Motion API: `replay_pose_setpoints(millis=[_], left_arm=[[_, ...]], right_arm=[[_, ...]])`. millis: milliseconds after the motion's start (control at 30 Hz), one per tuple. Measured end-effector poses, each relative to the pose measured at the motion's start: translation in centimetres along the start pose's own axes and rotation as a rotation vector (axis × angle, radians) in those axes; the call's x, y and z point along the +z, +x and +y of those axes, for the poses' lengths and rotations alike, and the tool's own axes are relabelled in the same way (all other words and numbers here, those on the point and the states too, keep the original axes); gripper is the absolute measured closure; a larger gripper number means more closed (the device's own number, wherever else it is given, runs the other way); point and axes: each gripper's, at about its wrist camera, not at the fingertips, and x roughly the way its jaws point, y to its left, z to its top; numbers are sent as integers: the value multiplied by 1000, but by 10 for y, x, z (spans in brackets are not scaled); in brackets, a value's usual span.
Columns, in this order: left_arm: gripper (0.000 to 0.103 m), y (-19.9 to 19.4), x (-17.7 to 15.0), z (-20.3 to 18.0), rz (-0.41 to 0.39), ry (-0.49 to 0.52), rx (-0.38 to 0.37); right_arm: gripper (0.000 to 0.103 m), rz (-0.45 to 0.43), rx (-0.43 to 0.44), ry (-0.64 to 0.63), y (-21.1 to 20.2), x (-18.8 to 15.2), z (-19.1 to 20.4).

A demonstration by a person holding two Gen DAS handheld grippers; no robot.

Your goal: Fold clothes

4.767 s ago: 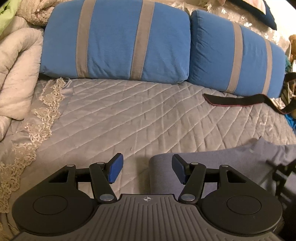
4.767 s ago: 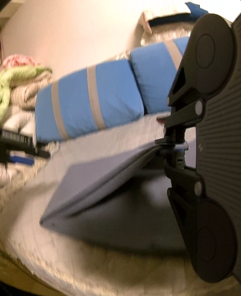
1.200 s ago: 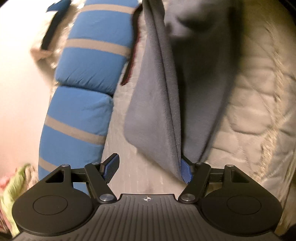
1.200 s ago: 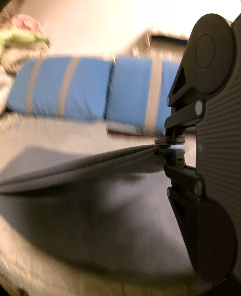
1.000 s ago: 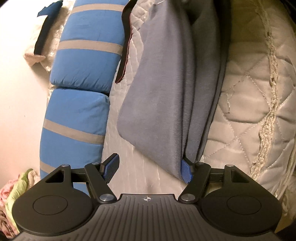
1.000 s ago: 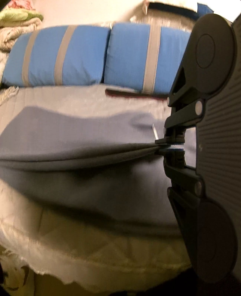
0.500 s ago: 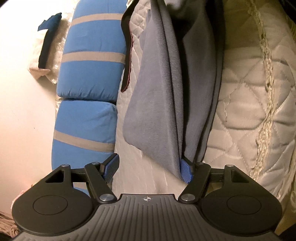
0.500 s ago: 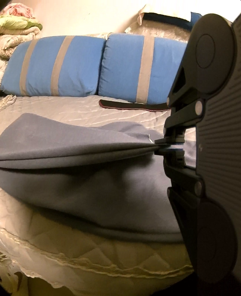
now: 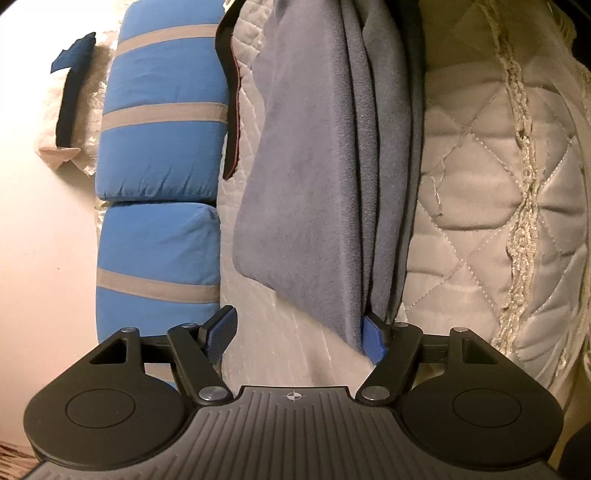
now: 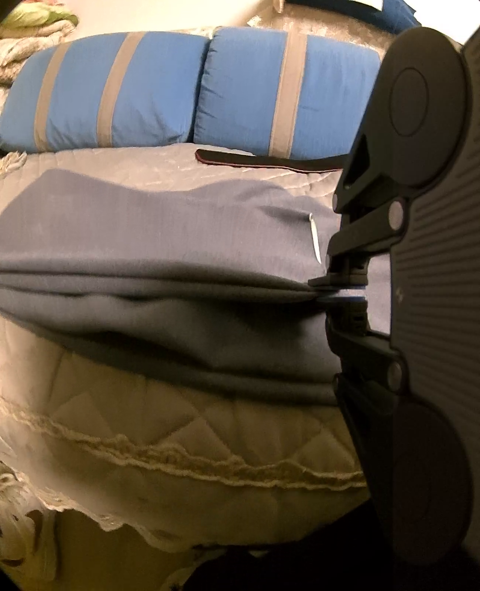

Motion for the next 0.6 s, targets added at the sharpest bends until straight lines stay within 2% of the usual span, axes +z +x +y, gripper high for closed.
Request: replay_pose_setpoints(millis=[100, 167, 233, 333, 367, 500, 533, 600], left_arm=[[35, -1, -1, -1, -8, 22, -8], [35, -3, -5, 4, -31, 20, -39], [35, -7, -11, 19, -61, -33, -126], [35, -12, -25, 50, -84, -165, -301], [35, -10, -30, 57, -74, -199, -325], [33, 4, -47, 70, 28, -266, -250], [33, 8, -52, 72, 55, -280, -259], [33, 10, -64, 83, 35, -360, -371]], right_arm=[[99, 6, -10, -6, 1, 2, 3], [95, 8, -15, -10, 1, 1, 6], [84, 9, -18, -12, 0, 1, 8], [81, 8, -14, -16, 5, 2, 6], [80, 7, -14, -18, 7, 3, 5], [79, 3, -22, -38, 14, 6, 4], [78, 3, -27, -42, 13, 7, 5], [73, -1, -36, -38, 11, 7, 5]])
